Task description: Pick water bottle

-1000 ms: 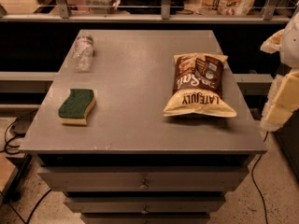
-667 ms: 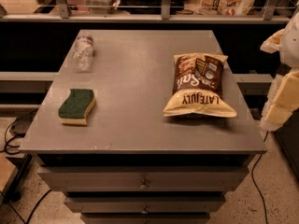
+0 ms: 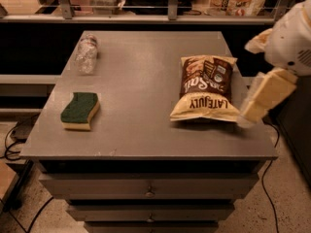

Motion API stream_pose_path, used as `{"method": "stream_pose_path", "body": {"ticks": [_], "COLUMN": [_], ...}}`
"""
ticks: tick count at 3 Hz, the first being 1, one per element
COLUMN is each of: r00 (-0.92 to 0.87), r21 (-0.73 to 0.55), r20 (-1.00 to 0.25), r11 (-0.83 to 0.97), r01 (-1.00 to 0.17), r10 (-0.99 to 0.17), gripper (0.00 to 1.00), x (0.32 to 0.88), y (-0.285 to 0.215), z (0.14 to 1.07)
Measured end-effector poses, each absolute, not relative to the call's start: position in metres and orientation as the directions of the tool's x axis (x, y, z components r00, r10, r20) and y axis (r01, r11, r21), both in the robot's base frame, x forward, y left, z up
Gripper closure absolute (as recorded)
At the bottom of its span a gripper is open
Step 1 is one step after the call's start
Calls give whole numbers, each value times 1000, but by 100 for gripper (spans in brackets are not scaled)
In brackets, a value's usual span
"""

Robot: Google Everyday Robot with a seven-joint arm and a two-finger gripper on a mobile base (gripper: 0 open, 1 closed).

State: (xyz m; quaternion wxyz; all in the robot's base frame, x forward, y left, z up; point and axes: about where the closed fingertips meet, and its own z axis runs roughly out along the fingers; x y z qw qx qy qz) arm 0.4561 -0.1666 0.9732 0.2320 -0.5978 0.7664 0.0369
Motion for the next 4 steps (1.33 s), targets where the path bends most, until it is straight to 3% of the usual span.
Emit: {"method": "stream_pose_path", "body": {"ticks": [2,4], "r00": [-44,-62], "r21": [-239,-234], "r20": [-619,-656], "r11": [242,281], "r01": [-940,-931], "r10": [-784,-752], "gripper": [0,0], "x": [498,506], "y": [-69,-54], "z": [982,980]}}
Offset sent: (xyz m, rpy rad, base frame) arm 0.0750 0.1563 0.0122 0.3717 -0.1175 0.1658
